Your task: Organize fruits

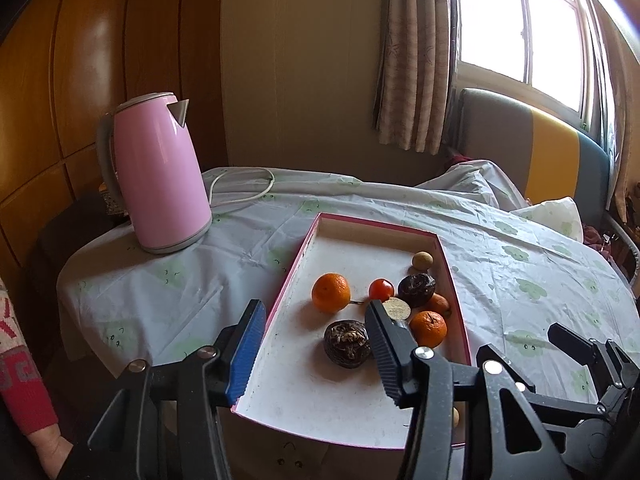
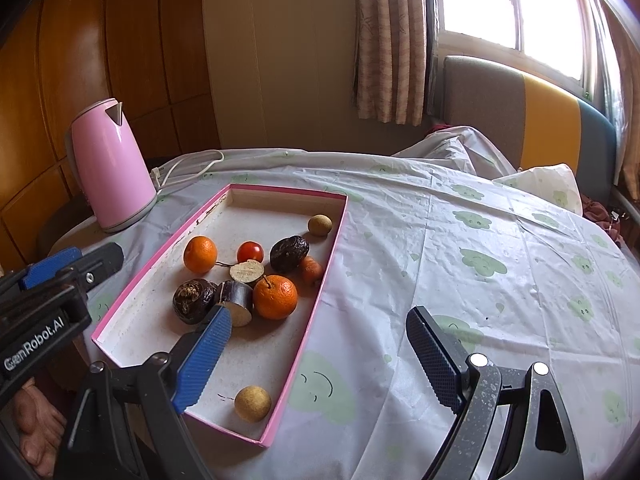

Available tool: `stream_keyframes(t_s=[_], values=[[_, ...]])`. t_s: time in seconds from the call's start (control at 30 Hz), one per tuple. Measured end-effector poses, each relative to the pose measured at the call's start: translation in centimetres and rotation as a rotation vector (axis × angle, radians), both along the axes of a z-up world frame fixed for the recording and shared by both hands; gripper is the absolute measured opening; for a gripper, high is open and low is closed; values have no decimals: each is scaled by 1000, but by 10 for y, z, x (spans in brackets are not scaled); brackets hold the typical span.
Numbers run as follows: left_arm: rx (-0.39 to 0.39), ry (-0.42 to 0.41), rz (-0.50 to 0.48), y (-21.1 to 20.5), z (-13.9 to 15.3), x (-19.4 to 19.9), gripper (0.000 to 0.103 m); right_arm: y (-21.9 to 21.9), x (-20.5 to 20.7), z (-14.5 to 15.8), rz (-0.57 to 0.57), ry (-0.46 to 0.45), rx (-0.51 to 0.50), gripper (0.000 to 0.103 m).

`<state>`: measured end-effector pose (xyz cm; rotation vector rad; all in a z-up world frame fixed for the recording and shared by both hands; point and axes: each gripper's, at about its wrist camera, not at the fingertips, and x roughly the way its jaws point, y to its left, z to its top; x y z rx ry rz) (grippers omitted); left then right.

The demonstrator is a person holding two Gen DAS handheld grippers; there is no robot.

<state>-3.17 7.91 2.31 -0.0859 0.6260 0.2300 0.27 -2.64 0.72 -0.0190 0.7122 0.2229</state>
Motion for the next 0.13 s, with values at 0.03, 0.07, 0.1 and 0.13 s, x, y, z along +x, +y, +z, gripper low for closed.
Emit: stream_keyframes(t_s=[0.03,0.07,0.1,0.13], values=[[3,-1,-3,-1,0,0,52,-1,0,0,-1,1,0,90],[-1,1,-11,-1,1,1,52,-2,0,-1,-4,3,0,90],[-19,9,-26,-1,0,2,52,-2,0,-1,-7,5,1,90],[-31,22,-34,-1,0,4,52,-4,1,-1,-13,7,2,90]])
